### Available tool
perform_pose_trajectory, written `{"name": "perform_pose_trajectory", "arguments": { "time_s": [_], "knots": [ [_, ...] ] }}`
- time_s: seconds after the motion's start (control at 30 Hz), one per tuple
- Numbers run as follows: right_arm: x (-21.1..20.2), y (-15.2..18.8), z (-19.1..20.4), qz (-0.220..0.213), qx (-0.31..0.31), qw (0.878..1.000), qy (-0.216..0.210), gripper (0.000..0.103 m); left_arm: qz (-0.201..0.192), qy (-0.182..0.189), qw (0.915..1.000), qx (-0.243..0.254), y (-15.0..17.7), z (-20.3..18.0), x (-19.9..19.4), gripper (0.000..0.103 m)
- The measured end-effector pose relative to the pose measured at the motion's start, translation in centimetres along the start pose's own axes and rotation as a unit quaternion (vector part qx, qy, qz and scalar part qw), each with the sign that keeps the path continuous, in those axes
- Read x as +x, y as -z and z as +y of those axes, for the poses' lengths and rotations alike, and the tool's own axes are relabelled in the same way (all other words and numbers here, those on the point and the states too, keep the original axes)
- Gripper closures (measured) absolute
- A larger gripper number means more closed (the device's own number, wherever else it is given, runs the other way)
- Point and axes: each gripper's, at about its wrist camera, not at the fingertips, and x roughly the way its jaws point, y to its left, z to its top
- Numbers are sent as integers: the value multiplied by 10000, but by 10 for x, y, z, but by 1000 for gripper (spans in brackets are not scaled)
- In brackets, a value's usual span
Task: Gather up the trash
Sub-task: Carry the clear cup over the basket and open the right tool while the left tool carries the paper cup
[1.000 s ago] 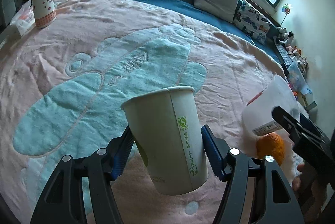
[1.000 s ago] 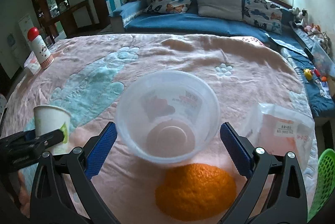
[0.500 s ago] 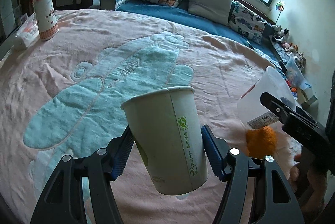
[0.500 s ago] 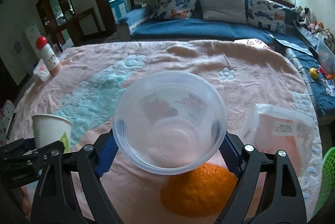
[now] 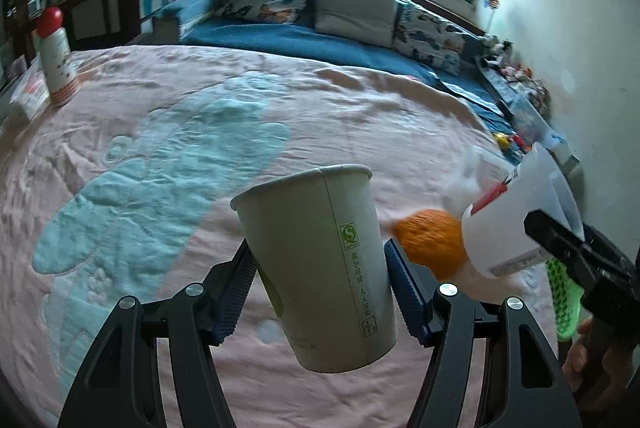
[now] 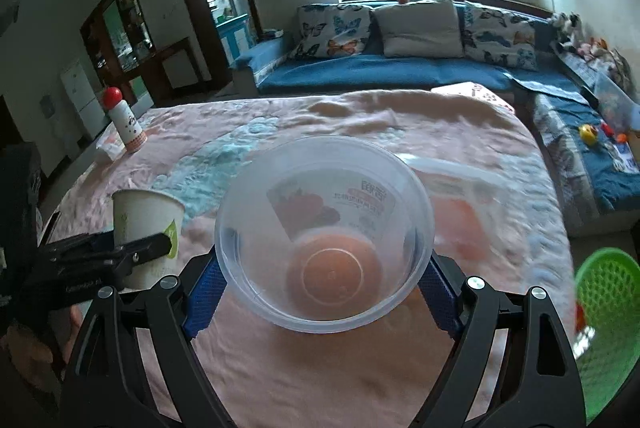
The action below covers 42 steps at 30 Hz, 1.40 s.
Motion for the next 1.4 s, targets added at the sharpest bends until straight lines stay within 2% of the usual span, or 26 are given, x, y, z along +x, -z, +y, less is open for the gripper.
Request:
{"name": "perform_pose_trajectory", "arguments": {
  "time_s": [0.27, 0.63, 0.9, 1.1, 1.4],
  "knots": [
    [-44, 37, -50, -32, 206, 9990, 408, 19, 22, 347, 9983, 458, 10, -63, -2, 40],
    [-97, 67, -133, -196, 660, 9919, 1065, 19, 171, 734, 9920, 1016, 17, -149, 10, 40],
    [-118, 91, -210, -22, 1128, 9787, 1717, 19, 244, 962, 9846, 1442, 19, -212, 18, 40],
    [-120, 119, -265, 248, 1585, 9632, 2158, 19, 354, 1162, 9777, 1714, 20, -255, 28, 40],
    [-111, 150, -305, 496, 2089, 9495, 2287, 18, 448, 1429, 9640, 2196, 25, -317, 40, 40]
  ]
}}
